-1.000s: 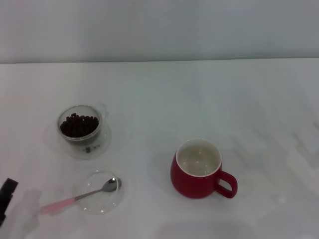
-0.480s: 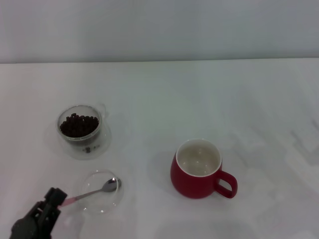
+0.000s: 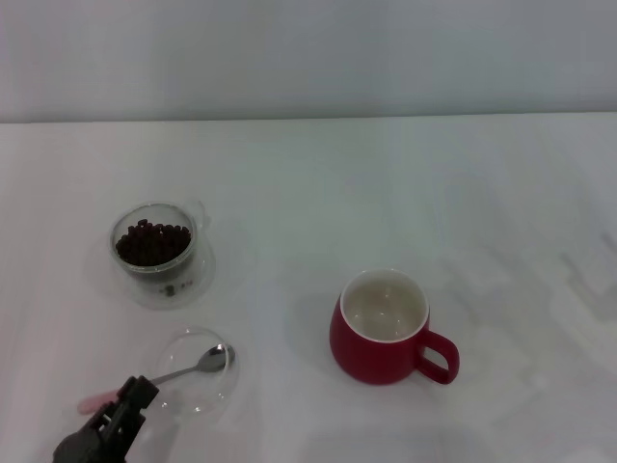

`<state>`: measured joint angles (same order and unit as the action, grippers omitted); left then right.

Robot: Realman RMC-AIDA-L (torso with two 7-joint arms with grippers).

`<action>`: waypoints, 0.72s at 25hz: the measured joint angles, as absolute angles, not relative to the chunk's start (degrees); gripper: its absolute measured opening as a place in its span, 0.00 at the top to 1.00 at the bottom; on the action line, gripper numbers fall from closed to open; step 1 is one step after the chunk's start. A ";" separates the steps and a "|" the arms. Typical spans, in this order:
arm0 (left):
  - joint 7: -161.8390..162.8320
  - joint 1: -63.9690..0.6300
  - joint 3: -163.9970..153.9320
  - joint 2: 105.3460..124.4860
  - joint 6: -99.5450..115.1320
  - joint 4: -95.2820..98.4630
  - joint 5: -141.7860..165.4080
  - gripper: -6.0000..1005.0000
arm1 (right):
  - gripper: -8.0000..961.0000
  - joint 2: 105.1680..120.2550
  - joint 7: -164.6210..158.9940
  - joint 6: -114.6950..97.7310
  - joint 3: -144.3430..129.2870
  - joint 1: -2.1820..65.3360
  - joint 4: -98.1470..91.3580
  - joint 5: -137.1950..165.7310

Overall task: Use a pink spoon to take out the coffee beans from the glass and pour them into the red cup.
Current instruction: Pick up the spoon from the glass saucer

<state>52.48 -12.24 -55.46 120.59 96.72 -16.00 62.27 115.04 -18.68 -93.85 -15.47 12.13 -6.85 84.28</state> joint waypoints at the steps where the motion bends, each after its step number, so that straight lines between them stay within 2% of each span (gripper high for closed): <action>1: 53.18 -12.27 -55.46 120.57 95.66 -16.07 62.31 0.79 | 0.27 115.04 -18.67 -93.86 -15.47 12.13 -6.85 84.28; 18: 59.25 -13.00 -54.48 120.50 88.89 -16.62 61.76 0.79 | 0.27 115.05 -18.72 -93.97 -15.56 12.13 -6.85 84.28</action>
